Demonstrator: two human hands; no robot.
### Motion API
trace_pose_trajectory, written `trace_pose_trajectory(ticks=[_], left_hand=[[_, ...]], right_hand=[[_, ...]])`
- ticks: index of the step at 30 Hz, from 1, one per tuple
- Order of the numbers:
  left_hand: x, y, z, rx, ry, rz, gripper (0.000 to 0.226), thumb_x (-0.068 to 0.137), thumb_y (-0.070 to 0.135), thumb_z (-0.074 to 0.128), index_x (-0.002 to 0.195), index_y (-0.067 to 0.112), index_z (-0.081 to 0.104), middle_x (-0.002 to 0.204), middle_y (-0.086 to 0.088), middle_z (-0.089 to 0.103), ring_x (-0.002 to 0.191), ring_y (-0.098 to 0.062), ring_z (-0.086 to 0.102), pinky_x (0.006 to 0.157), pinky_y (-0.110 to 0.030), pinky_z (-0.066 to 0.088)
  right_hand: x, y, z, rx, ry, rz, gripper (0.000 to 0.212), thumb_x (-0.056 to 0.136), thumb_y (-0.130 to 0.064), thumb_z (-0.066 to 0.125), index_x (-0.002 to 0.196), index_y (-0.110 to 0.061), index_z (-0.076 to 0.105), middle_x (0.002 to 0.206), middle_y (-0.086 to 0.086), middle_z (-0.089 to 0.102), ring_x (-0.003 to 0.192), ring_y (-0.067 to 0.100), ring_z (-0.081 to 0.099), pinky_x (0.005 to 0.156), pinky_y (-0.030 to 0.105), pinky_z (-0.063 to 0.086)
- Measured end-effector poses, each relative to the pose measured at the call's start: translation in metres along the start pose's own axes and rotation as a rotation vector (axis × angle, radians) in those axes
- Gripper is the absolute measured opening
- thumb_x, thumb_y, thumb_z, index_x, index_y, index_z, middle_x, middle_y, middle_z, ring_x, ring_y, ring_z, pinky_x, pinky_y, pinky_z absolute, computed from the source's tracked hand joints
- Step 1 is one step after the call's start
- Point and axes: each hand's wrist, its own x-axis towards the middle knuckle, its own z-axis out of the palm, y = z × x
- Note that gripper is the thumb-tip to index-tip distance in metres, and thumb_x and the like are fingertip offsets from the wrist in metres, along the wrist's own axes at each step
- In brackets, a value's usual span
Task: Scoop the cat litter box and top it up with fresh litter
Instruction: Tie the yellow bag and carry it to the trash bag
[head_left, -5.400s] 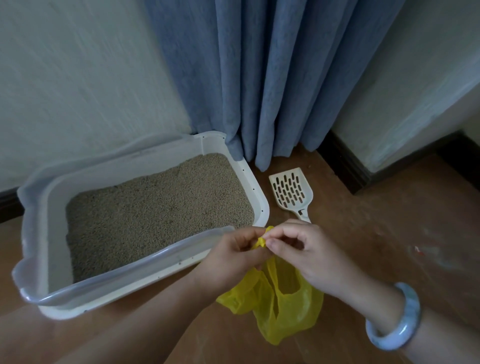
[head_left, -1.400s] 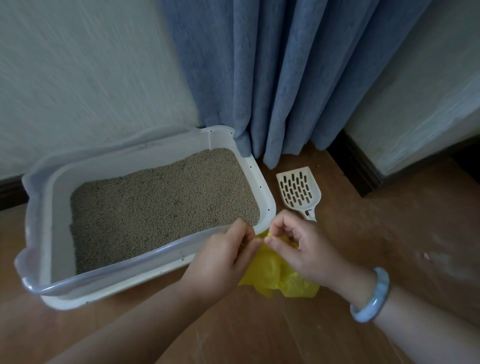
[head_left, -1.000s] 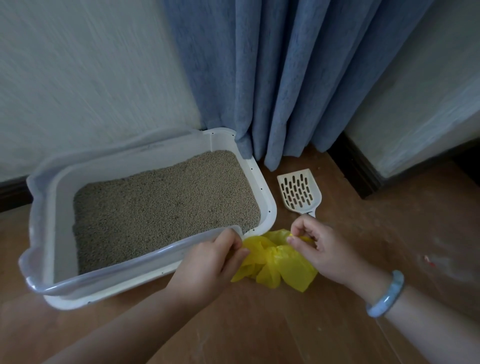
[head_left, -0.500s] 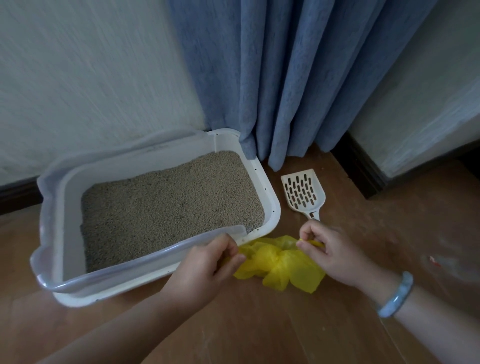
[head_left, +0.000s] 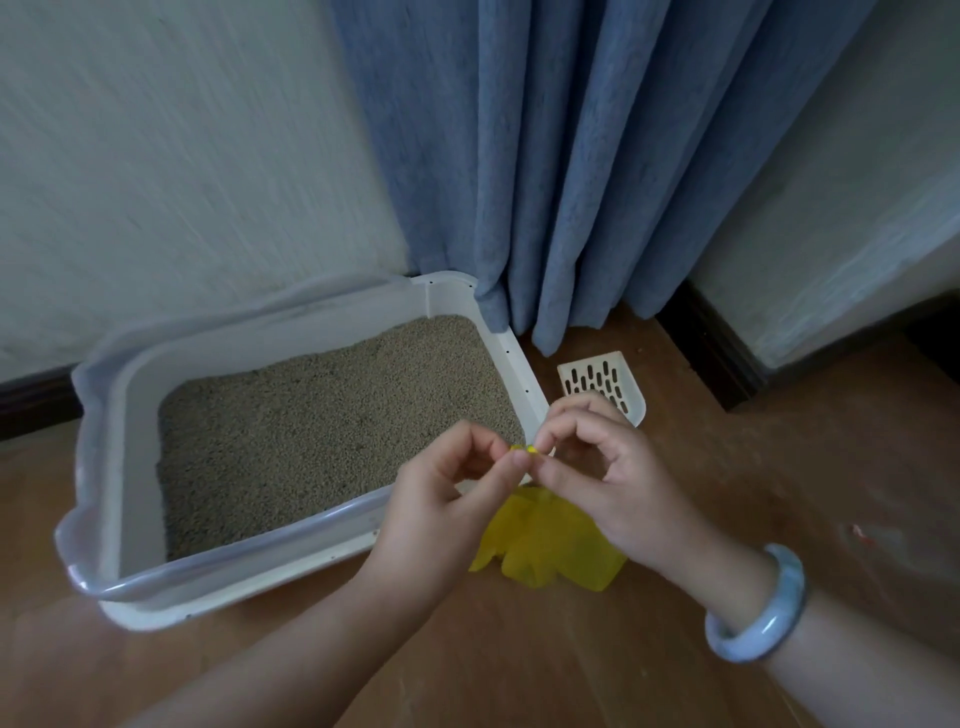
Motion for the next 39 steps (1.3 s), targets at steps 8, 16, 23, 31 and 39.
trace_pose_trajectory(ticks=[8,16,23,31,39], left_hand=[[0.004,0.015,0.003,-0.197,0.027,0.01,0.01,0.074,0.026,0.071,0.079,0.019,0.066,0.074,0.005,0.068,0.072,-0.004,0.061,0.067,-0.016,0.047],[-0.002,0.041,0.005,-0.079,0.087,0.027,0.013,0.071,0.031,0.073,0.078,0.027,0.063,0.073,0.008,0.067,0.069,-0.004,0.061,0.065,-0.017,0.046],[-0.01,0.076,-0.007,0.063,0.079,0.127,0.014,0.074,0.038,0.066,0.074,0.025,0.061,0.072,0.012,0.066,0.067,-0.001,0.062,0.065,-0.012,0.045],[-0.017,0.161,-0.026,0.192,0.163,0.215,0.015,0.077,0.022,0.068,0.072,0.032,0.058,0.073,0.014,0.064,0.067,-0.002,0.062,0.062,-0.009,0.043],[-0.036,0.328,-0.058,0.311,0.221,0.269,0.008,0.078,0.034,0.061,0.075,0.031,0.054,0.085,0.015,0.057,0.08,-0.009,0.058,0.067,-0.018,0.045]], right_hand=[[0.003,-0.02,0.001,0.3,0.01,0.068,0.009,0.08,-0.014,0.064,0.087,-0.02,0.065,0.08,-0.012,0.062,0.078,0.004,0.055,0.074,0.021,0.048],[-0.004,-0.041,0.001,0.107,0.108,-0.005,0.015,0.077,-0.043,0.067,0.09,-0.034,0.067,0.096,-0.009,0.059,0.092,0.017,0.059,0.081,0.043,0.049],[-0.009,-0.079,0.003,0.117,0.14,-0.015,0.02,0.079,-0.049,0.065,0.086,-0.03,0.063,0.091,-0.008,0.061,0.088,0.02,0.059,0.079,0.041,0.049],[0.002,-0.168,-0.01,0.096,0.22,-0.003,0.02,0.074,-0.034,0.067,0.09,-0.037,0.056,0.087,-0.003,0.064,0.081,0.014,0.061,0.077,0.028,0.049],[0.013,-0.333,-0.04,0.112,0.251,0.03,0.034,0.071,-0.032,0.068,0.098,-0.046,0.052,0.093,-0.007,0.067,0.085,0.012,0.063,0.078,0.016,0.048]])
